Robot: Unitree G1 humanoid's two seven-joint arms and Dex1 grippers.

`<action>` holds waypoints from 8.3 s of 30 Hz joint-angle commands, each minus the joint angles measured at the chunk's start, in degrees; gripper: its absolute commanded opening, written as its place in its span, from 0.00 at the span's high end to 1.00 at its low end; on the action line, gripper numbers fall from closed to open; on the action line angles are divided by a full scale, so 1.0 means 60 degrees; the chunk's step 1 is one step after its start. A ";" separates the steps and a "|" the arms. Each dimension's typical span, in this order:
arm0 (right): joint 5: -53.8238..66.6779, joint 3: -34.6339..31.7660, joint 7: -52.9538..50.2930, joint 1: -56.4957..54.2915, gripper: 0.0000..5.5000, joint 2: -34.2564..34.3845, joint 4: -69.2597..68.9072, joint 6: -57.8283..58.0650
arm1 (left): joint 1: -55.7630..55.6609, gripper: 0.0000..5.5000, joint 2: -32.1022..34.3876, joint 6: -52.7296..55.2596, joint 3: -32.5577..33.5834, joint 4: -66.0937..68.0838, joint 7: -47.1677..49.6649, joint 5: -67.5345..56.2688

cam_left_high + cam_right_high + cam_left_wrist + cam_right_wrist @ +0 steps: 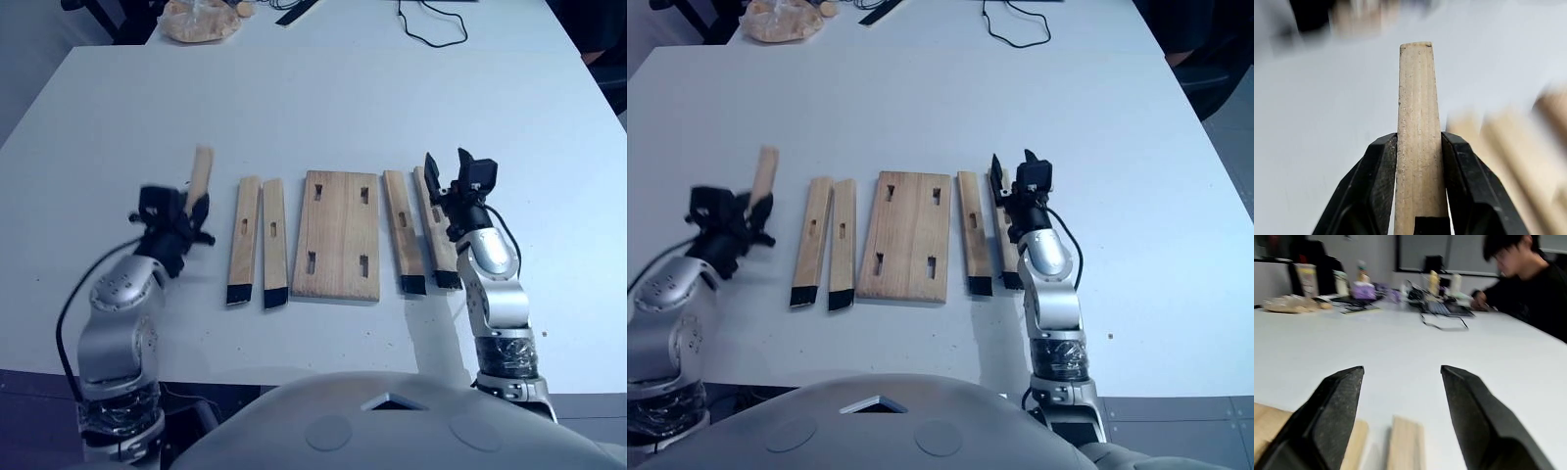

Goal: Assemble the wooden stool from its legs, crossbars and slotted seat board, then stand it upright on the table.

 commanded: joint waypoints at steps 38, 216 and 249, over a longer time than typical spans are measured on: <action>1.0166 -0.0642 0.6707 -0.3510 0.76 -0.4472 -0.2847 0.6242 | -0.3048 0.76 0.2340 0.0813 -0.1748 -0.1245 -0.3232 -0.8740; 0.2086 -0.0557 0.6460 0.1723 0.38 -0.6731 -0.0881 0.1980 | 0.1605 0.50 0.2282 -0.1790 -0.3153 0.0311 -0.3560 -0.1805; 0.0836 -0.0007 0.3663 0.1641 0.75 -0.4717 -0.0482 0.3220 | 0.1261 0.50 0.1921 -0.1690 -0.2918 0.0406 -0.3311 -0.1738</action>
